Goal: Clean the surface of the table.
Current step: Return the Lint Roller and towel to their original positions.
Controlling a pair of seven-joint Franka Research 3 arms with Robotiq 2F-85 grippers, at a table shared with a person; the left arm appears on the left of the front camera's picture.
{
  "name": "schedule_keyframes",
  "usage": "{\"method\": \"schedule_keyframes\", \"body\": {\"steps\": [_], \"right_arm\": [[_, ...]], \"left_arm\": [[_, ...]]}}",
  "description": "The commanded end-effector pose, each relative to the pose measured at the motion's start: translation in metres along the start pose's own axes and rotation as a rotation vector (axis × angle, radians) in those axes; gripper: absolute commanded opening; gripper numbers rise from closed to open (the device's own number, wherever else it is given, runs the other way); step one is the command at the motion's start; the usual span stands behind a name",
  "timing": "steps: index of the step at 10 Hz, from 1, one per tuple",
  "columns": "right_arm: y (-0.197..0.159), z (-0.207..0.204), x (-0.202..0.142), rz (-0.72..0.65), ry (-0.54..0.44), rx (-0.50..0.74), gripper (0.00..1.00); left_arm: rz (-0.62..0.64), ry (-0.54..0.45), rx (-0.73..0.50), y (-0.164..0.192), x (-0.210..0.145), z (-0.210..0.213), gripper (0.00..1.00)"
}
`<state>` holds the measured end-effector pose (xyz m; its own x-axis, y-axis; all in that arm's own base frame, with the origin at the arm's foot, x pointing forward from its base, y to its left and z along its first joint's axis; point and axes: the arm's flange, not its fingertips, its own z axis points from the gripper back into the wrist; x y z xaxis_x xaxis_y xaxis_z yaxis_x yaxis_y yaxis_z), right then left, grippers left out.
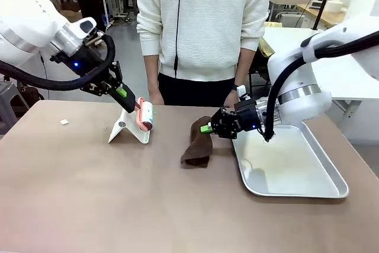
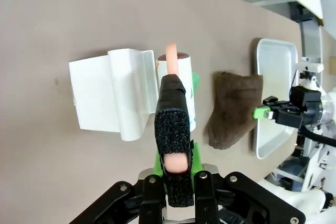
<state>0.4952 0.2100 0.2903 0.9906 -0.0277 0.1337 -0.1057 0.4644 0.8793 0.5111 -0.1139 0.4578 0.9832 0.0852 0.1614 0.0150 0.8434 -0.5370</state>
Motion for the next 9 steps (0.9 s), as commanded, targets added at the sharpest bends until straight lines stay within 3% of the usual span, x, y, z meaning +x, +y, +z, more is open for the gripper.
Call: {"method": "schedule_keyframes", "body": {"steps": [1, 2, 5, 6, 9], "right_arm": [[0.001, 0.009, 0.008, -0.057, 0.031, 0.017, 0.09], [0.0, 0.0, 0.0, 0.0, 0.0, 0.0, 0.09], [0.0, 0.0, 0.0, 0.0, 0.0, 0.0, 0.09], [-0.003, 0.002, 0.002, -0.013, 0.007, -0.001, 0.09], [0.0, -0.005, 0.009, 0.012, -0.002, -0.028, 0.09]], "left_arm": [[0.019, 0.028, -0.005, -0.01, 0.003, 0.002, 0.2], [0.0, 0.0, 0.0, 0.0, 0.0, 0.0, 0.2], [0.003, 0.011, 0.002, -0.002, 0.0, -0.005, 0.2], [0.01, -0.032, 0.015, 0.002, -0.002, -0.008, 0.2], [-0.005, 0.061, 0.011, 0.004, 0.012, -0.016, 0.2]]}}
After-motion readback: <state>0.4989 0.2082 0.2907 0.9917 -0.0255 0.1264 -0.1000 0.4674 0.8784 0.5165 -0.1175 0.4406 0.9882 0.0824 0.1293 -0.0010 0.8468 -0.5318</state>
